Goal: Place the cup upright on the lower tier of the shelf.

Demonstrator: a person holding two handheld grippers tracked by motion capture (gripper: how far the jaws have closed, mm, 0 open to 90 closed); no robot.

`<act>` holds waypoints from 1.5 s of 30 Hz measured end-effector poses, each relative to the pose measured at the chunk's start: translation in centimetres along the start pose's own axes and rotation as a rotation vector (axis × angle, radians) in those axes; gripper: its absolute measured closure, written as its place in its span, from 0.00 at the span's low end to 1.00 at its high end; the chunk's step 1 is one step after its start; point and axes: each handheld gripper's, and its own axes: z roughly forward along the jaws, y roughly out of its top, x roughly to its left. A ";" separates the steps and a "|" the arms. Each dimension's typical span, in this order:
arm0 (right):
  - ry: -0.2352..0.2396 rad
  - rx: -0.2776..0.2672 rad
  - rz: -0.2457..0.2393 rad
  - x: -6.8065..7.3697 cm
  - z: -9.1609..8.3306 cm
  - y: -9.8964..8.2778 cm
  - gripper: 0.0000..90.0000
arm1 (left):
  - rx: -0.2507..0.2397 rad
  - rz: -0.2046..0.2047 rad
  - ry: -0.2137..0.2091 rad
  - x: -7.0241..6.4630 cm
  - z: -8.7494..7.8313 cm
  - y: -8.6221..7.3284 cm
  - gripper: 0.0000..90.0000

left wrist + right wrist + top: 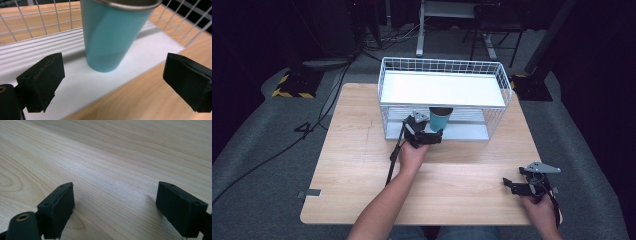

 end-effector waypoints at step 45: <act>-0.001 0.000 0.002 0.0 0.0 0.0 0.17 | 0.021 0.183 -0.038 1.7 -16.6 -5.7 0.07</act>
